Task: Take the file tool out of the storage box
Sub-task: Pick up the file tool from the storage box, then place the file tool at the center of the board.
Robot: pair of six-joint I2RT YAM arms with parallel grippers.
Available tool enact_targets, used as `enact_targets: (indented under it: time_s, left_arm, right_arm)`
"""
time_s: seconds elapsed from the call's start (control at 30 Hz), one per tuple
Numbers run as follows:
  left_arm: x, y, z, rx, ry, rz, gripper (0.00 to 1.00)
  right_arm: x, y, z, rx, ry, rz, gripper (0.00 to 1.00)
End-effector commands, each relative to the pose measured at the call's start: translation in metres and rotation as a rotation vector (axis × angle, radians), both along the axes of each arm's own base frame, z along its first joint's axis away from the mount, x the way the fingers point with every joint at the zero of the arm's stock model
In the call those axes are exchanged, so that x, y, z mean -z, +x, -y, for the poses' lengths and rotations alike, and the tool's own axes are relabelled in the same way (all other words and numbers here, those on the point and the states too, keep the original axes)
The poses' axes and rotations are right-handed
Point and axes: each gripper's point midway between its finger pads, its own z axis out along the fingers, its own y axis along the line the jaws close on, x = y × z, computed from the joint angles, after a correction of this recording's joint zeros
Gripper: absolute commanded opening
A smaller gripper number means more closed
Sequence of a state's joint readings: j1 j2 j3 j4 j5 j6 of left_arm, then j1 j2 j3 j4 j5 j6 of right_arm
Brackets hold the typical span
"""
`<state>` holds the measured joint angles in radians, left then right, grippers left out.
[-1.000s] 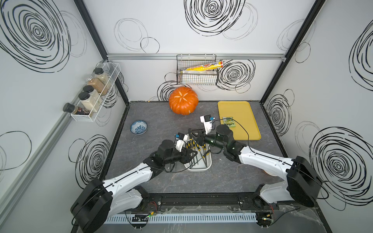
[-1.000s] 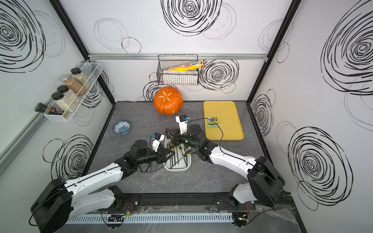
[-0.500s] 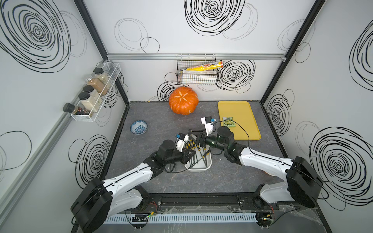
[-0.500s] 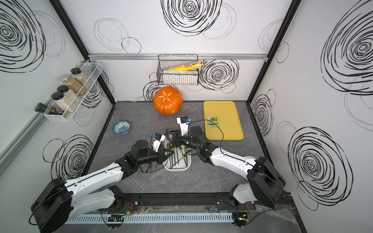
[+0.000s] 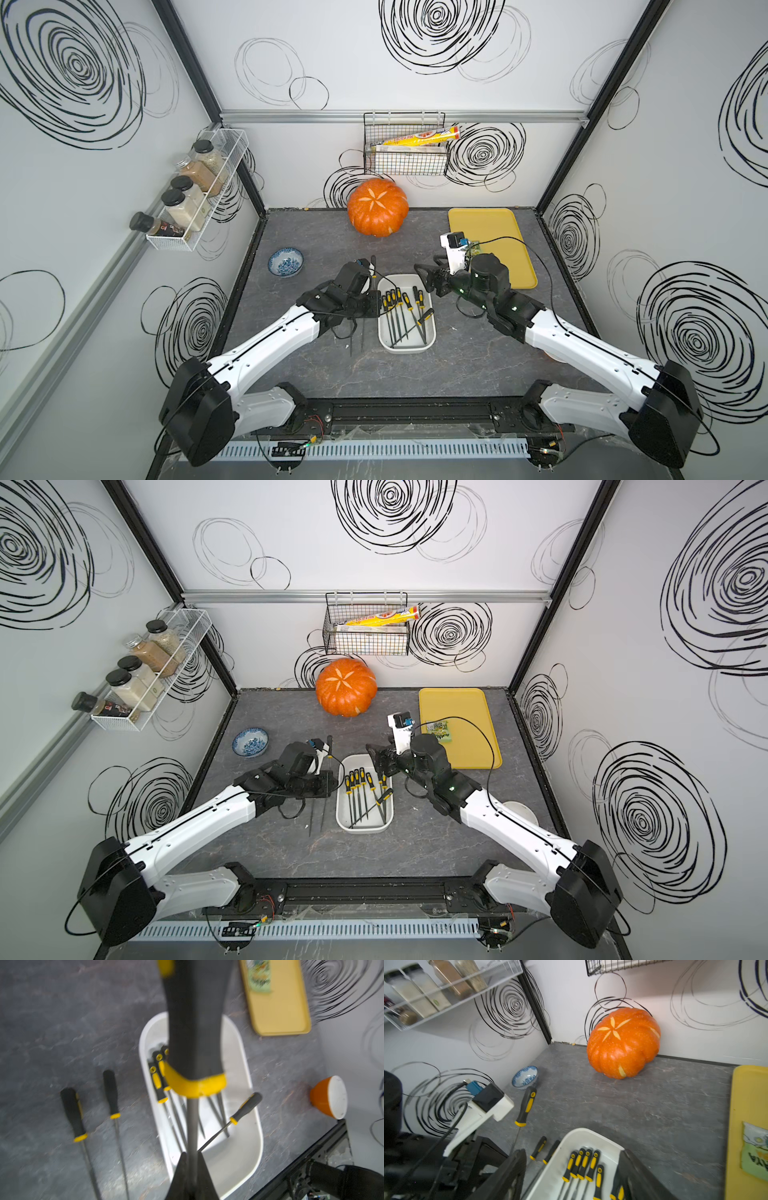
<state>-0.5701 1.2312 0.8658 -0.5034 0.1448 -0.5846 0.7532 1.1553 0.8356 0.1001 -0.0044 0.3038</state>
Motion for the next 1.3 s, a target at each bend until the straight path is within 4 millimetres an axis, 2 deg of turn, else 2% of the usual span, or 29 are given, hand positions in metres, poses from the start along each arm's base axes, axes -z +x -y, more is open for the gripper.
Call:
enact_targets:
  time_s: [0.0,0.1,0.23,0.27,0.33,0.43,0.5,0.6,0.67,0.8,1.03,1.27]
  left_arm:
    - [0.032,-0.036,-0.049,-0.055,0.182,-0.218,0.00]
    - [0.050,-0.049,-0.074,-0.109,0.263,-0.308,0.00]
    - [0.062,-0.063,-0.091,-0.139,0.310,-0.394,0.00]
    - [0.064,-0.062,-0.092,-0.146,0.311,-0.398,0.00]
    - [0.075,-0.064,-0.099,-0.158,0.334,-0.447,0.00]
    - [0.086,-0.065,-0.104,-0.159,0.346,-0.508,0.00]
    - [0.090,-0.063,-0.104,-0.159,0.356,-0.524,0.00]
    - [0.106,-0.071,-0.100,-0.107,0.366,-0.609,0.00]
    - [0.114,-0.072,-0.106,-0.111,0.397,-0.641,0.00]
    - [0.117,-0.062,-0.107,-0.132,0.382,-0.634,0.00]
    - [0.133,-0.060,-0.107,-0.106,0.407,-0.681,0.00]
    - [0.145,-0.059,-0.104,-0.088,0.396,-0.680,0.02]
  right_arm:
    - [0.029,-0.002,0.012,0.010,-0.153,-0.022,0.75]
    - [0.029,-0.001,0.018,0.027,-0.158,-0.006,0.75]
    - [0.021,-0.006,0.026,0.042,-0.137,0.026,0.75]
    - [0.022,-0.004,0.033,0.076,-0.142,0.031,0.75]
    - [0.020,0.006,0.060,0.228,-0.164,0.050,0.75]
    - [0.006,0.004,0.088,0.344,-0.116,0.121,0.76]
    - [-0.005,-0.004,0.098,0.357,-0.055,0.167,0.77]
    - [-0.019,-0.013,0.112,0.384,0.012,0.221,0.80]
    - [-0.024,-0.017,0.119,0.401,0.036,0.241,0.83]
    - [-0.024,-0.019,0.114,0.371,0.050,0.245,0.84]
    - [0.000,-0.004,0.091,0.314,-0.046,0.167,0.84]
    - [0.002,-0.005,0.089,0.304,-0.038,0.169,0.85]
